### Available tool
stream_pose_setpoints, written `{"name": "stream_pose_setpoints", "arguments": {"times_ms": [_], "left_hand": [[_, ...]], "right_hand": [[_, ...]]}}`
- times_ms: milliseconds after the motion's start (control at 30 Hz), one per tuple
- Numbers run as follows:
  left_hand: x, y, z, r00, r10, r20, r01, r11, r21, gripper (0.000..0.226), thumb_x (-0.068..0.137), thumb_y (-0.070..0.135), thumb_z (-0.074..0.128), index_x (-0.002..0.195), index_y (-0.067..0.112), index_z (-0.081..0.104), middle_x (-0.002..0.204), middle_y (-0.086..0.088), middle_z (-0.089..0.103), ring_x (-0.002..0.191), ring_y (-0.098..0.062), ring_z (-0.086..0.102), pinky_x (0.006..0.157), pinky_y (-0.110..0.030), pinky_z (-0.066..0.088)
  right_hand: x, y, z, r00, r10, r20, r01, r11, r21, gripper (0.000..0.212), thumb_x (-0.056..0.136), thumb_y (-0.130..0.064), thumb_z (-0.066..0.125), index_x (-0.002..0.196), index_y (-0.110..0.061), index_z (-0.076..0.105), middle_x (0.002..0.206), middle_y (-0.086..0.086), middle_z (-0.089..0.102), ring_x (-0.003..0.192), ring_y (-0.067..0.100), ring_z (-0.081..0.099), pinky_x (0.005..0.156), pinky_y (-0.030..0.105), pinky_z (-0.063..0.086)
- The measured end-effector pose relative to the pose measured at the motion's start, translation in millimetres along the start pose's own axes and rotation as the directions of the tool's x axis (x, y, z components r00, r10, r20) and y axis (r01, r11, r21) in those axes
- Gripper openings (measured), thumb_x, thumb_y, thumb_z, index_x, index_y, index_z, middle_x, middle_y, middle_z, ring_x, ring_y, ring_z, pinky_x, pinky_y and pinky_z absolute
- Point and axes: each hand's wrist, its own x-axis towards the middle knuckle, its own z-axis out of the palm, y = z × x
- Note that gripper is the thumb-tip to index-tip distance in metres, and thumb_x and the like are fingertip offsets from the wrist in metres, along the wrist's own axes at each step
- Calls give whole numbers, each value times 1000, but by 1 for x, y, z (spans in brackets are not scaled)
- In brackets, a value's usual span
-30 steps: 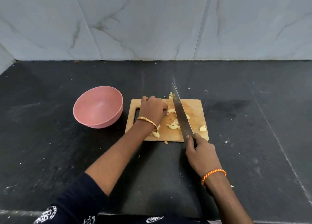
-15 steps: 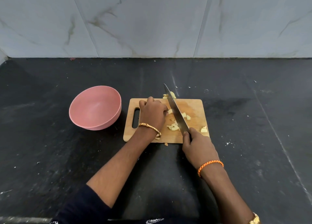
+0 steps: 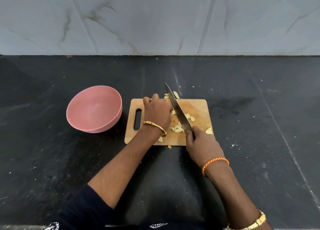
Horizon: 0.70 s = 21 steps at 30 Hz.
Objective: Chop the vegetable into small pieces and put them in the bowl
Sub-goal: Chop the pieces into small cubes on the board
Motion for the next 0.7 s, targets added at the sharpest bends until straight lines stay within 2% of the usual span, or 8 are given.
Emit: {"name": "stream_pose_setpoints", "arguments": {"times_ms": [200,400,567,700], "left_hand": [[0,-3,0,1000,-24,14,25,998,-53,22,92,26,52,104,24,70,96,4,67,101,-19,43,84,-35,25],[-5,-12,-3,992,-119,-42,112,982,-149,20,88,37,58,96,25,72,93,5,69,102,-17,45,78,-31,17],[-12,-12,3,994,-113,-1,110,974,-200,22,93,25,52,107,25,69,104,4,66,106,-18,43,77,-30,14],[-14,-12,2,994,-113,-12,108,973,-202,24,94,22,50,109,24,68,105,2,67,106,-19,44,78,-31,16]], "right_hand": [[-4,-7,-4,993,48,104,-39,996,-86,29,99,-33,30,104,-17,54,82,6,57,78,26,60,75,38,53],[-21,0,-30,978,82,192,-60,991,-119,25,99,-32,31,96,-21,53,79,2,58,79,23,62,78,38,55],[-32,2,-39,990,56,132,-48,997,-58,20,99,-33,34,91,-26,51,74,1,60,69,18,61,70,33,55],[-29,-2,-33,996,28,83,-25,999,-27,21,99,-32,35,89,-24,52,68,-1,56,64,17,57,63,29,50]]}}
